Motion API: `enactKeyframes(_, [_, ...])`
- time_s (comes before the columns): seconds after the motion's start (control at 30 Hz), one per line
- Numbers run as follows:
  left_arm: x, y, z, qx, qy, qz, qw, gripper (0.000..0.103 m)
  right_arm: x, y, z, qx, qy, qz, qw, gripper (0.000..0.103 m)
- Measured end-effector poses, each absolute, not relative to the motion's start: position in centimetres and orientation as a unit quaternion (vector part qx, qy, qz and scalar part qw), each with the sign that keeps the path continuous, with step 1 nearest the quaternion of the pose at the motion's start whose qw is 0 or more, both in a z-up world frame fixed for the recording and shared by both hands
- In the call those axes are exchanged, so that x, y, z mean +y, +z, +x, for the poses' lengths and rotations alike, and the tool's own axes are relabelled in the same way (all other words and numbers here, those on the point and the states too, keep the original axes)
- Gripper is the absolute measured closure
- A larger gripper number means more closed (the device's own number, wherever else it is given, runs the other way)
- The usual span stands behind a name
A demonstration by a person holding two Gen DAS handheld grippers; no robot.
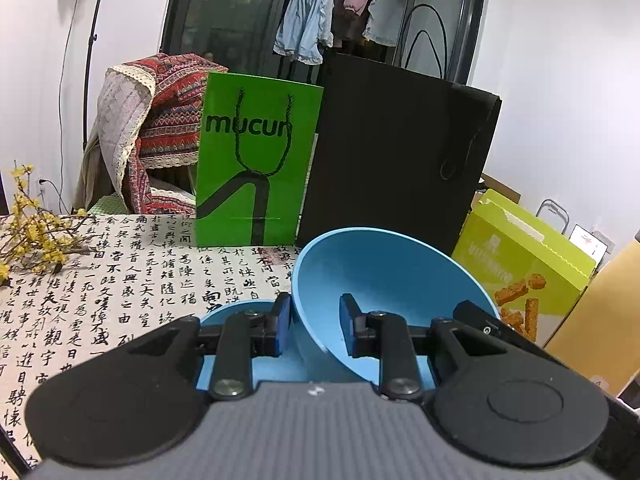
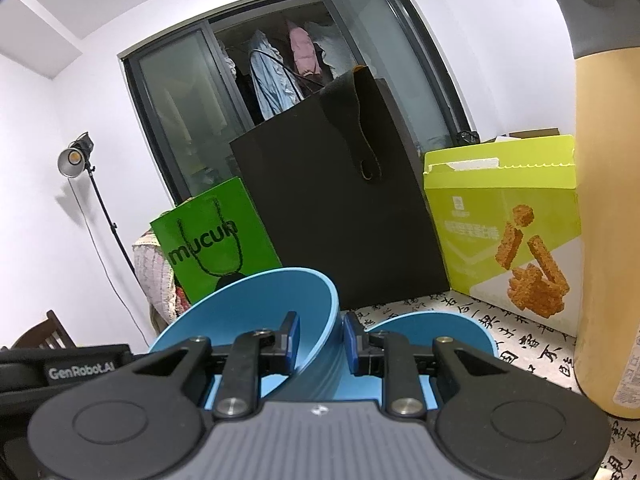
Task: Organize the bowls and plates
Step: 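Lift the top blue bowl off the other bowls with both grippers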
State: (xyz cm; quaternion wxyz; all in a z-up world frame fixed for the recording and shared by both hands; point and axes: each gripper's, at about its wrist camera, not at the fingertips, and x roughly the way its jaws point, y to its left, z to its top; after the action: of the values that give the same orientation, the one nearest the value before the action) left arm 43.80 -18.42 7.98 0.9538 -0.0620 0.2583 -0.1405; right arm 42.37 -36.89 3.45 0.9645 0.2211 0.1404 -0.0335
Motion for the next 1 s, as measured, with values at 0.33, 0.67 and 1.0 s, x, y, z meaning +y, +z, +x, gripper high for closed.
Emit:
enactKeyframes(0.33, [-17.1,8.6,42.0,0.251,-0.123,-0.059,0.958,0.077,-35.5,4.0,42.3,0.145,-0.017,0.208,0.967,0.08])
enactKeyframes(0.67, [-15.2,9.3,39.9,0.243,-0.118,-0.062,0.961,0.077,-33.6,5.2,40.3,0.135,-0.016,0.194,0.972,0.082])
enactKeyframes(1.0, [-13.1,10.1,37.6,0.234,-0.113,-0.068,0.963,0.077,-31.5,6.2,38.2,0.135,-0.01,0.189,0.973,0.082])
